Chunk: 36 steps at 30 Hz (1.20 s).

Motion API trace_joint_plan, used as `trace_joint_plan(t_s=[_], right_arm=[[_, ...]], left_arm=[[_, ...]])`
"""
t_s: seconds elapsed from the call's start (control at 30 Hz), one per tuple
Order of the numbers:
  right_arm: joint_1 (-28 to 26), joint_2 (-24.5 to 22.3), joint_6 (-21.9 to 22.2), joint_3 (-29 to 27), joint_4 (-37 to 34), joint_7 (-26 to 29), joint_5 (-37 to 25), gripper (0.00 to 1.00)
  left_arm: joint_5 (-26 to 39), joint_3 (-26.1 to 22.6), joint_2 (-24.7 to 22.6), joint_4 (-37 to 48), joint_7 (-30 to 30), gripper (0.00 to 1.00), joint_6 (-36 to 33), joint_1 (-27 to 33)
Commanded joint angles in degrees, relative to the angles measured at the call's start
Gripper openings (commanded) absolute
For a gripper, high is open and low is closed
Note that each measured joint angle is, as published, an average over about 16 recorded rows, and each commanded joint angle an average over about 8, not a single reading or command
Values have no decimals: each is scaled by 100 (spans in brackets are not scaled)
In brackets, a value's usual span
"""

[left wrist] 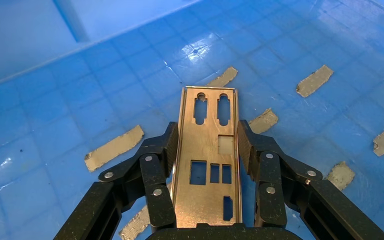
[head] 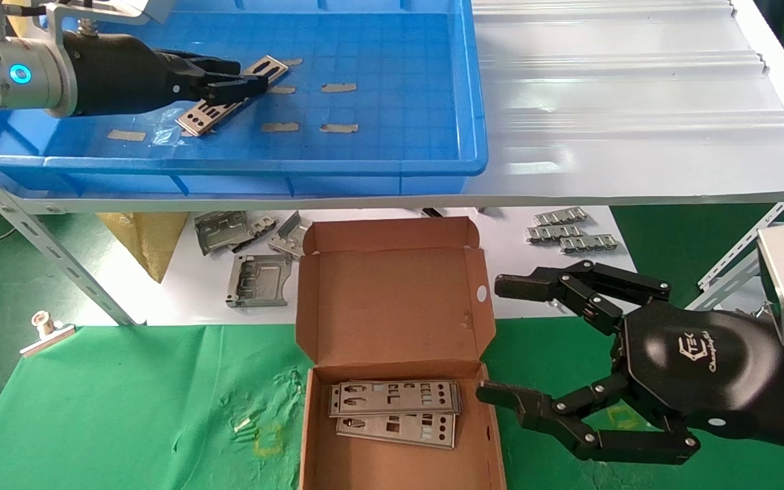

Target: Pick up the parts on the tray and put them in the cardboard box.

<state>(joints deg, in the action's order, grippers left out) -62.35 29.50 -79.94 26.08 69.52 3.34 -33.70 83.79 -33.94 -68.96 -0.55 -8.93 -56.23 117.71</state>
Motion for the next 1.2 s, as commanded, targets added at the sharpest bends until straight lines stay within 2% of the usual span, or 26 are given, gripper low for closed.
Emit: trace_joint_plan(t_s=[0.03,0.37,0.53,0.63,0.97,1.1,1.2], right_arm=[[0,0,0,0,0,0,0,100],[0,0,0,0,0,0,0,100],[0,0,0,0,0,0,0,100],[0,0,0,0,0,0,0,100],[0,0,0,0,0,0,0,100],[0,0,0,0,0,0,0,100],[0,0,0,0,0,0,0,100]], left_arm=[[-6,4,5,-6,5,0,-4,17],[-263,183,68,-116,154,0,-117,119],[-381,261,140,-196,277,0,-423,207],[-468,313,212,-288,405,0,-887,255],[-791,453,482,-693,1165,0,-3136,229],[-956,384,533,-1111,1406,0,-3532,38],[-1271,188,647,-1815,1425,0,-3615,-284]])
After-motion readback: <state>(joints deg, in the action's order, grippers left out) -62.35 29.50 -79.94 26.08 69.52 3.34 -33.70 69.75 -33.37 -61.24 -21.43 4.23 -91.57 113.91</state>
